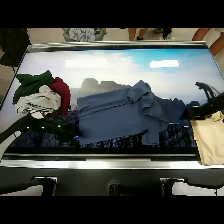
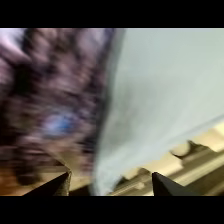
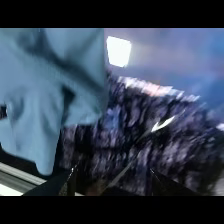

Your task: Fold the shirts.

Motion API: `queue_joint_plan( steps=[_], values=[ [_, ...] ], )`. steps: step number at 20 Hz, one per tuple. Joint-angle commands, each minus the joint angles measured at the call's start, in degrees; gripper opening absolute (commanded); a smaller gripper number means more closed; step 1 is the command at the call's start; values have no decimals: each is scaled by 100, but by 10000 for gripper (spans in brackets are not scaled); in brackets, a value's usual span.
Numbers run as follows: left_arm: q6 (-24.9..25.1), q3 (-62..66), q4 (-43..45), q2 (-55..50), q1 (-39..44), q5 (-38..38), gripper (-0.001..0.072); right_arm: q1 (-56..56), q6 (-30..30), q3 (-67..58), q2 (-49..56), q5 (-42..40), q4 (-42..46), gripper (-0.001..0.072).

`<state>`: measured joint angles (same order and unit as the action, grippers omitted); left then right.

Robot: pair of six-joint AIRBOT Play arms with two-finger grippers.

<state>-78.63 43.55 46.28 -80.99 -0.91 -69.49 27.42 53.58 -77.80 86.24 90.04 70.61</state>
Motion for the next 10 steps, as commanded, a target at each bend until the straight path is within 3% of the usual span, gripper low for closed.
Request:
queue_joint_plan(
  steps=[1,3,7,8,10],
  values=[
    [31,-413,-243,66,321,595,595,55,-68,437,-70,-120,57,532],
    [-155,-415,-240,61,503,793,577,52,-68,459,-68,-157,57,533],
    [-299,-413,-240,63,706,1235,64,-2,-68,1084,-70,-516,-122,545],
    [-297,-411,-240,66,706,1246,31,-103,-153,1353,-70,-798,-302,572],
    [-297,-411,-240,70,706,1209,30,-348,-273,1718,-70,-1506,-638,573]
  ],
)
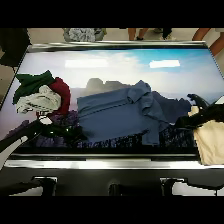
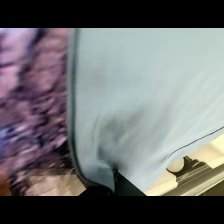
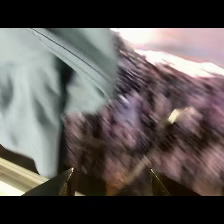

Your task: Fold the shirts.

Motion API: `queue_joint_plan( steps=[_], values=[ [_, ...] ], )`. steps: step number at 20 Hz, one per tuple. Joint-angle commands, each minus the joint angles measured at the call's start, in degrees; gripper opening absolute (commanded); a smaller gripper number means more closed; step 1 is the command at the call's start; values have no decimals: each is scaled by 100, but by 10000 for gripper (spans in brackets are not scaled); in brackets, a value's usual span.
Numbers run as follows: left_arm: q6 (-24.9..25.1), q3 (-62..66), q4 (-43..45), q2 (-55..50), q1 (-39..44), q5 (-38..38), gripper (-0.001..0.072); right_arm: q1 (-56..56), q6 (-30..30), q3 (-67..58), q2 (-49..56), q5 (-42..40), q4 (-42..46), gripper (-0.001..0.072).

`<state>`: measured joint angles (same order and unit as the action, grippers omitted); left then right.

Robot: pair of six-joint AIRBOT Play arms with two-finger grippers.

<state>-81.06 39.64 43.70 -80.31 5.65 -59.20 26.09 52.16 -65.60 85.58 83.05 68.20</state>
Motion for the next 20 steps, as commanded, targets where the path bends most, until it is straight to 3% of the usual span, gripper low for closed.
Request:
queue_joint_plan(
  steps=[1,3,7,8,9,12,15,20],
  values=[
    [-55,-20,17,2,50,144,31,-330,-138,581,4,-1176,-413,572],
    [-52,-20,17,2,50,111,30,-472,-44,597,85,-1714,-461,564],
    [-35,-17,17,2,50,184,30,-713,83,597,291,-2328,-516,342],
    [-17,-4,20,2,48,208,31,-710,81,597,306,-2426,-629,162],
    [144,70,20,7,7,192,29,-695,79,577,271,-2529,-682,35],
    [485,813,26,302,-389,-50,26,-693,-354,138,-245,-2435,-710,35],
    [612,2505,37,1202,-986,-72,26,-693,-505,-1086,-1300,-2608,-706,35],
    [608,6489,92,2459,-2149,42,26,-693,-435,-3541,-3373,-4277,-61,37]
  ],
)
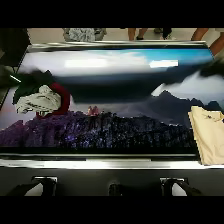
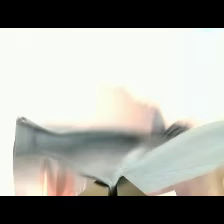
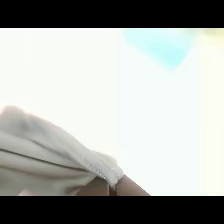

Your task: Fold the shirts.

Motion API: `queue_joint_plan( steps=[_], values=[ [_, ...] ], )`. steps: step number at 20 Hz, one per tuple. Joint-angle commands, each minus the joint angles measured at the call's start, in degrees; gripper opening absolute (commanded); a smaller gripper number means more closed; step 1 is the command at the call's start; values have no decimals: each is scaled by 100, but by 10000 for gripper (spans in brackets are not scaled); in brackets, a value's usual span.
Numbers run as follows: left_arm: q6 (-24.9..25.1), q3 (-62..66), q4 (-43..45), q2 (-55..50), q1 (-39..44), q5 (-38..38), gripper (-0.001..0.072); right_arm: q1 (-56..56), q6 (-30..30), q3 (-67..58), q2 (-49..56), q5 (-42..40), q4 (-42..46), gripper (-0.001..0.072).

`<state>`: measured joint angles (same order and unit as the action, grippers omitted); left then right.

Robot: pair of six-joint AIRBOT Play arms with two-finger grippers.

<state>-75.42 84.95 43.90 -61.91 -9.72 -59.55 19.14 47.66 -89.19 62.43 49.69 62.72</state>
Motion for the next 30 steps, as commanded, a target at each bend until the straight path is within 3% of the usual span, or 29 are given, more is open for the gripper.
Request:
queue_joint_plan(
  steps=[1,4,11,15,17,19,23,26,30],
  values=[
    [37,2559,186,791,-837,94,26,2,221,-1408,-1416,-966,767,37],
    [-516,3080,546,1303,-1091,68,27,2,1222,-1478,-2332,-389,1209,37],
    [-529,2857,566,1429,-1091,-658,27,2,1368,-1478,-2743,284,1856,37],
    [-660,1458,564,1158,-990,-1322,27,0,1239,-1478,-1823,1921,1838,37],
    [-435,339,566,896,-737,-1261,26,0,868,-1419,-901,3091,1683,36],
    [-192,-625,566,468,-442,-1038,27,-26,848,-1126,138,3620,1473,36],
    [-42,-1467,562,-1178,-15,-87,27,-509,938,-627,2127,2942,1445,36],
    [-39,-955,452,-2597,50,269,27,-732,1486,-632,3311,1292,1121,36],
    [-39,13,92,-3882,52,262,27,-715,1991,-632,3904,-367,498,37]
  ],
)
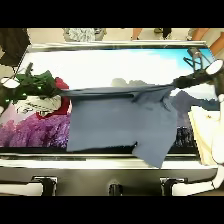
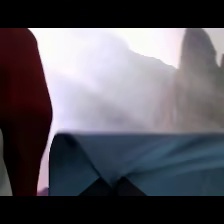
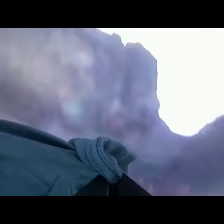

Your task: Fold the shirts.

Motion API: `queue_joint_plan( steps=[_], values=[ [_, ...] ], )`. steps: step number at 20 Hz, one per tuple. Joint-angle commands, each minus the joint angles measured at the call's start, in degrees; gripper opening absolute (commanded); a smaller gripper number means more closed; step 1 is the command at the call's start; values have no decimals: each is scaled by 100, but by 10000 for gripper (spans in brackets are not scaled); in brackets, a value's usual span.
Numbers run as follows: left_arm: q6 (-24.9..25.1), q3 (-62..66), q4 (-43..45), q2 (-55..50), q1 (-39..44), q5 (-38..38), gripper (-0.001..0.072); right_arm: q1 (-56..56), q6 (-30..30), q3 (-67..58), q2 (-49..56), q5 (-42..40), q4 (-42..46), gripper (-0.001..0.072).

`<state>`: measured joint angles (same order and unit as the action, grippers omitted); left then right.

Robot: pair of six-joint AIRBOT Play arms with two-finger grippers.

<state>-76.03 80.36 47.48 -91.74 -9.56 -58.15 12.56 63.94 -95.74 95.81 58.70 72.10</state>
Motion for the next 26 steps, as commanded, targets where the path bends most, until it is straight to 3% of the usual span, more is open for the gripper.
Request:
queue_joint_plan(
  steps=[1,5,8,11,18,19,20,21,23,26],
  values=[
    [28,590,-297,-1043,37,127,28,-55,363,24,601,-1357,-435,37],
    [275,660,-302,-1084,-7,-258,28,-20,-63,24,540,-758,-107,36],
    [238,654,39,-1086,20,-1316,27,83,-321,26,498,898,387,36],
    [-278,634,1123,-1110,153,-2149,27,83,-271,358,595,2068,671,36],
    [-518,337,1154,-1178,258,-2243,30,83,-129,730,647,1906,667,39],
    [-431,348,946,-1176,260,-2236,113,85,-2,715,612,1762,651,150],
    [-367,411,658,-1169,219,-2297,337,87,7,627,538,1790,636,333],
    [-367,518,417,-1147,153,-2400,419,90,-68,496,431,1864,662,380],
    [-369,756,197,-988,-7,-2638,419,245,-330,179,146,2149,708,425],
    [-369,651,590,-404,-144,-3058,419,911,-387,109,-240,3130,643,434]
  ],
)
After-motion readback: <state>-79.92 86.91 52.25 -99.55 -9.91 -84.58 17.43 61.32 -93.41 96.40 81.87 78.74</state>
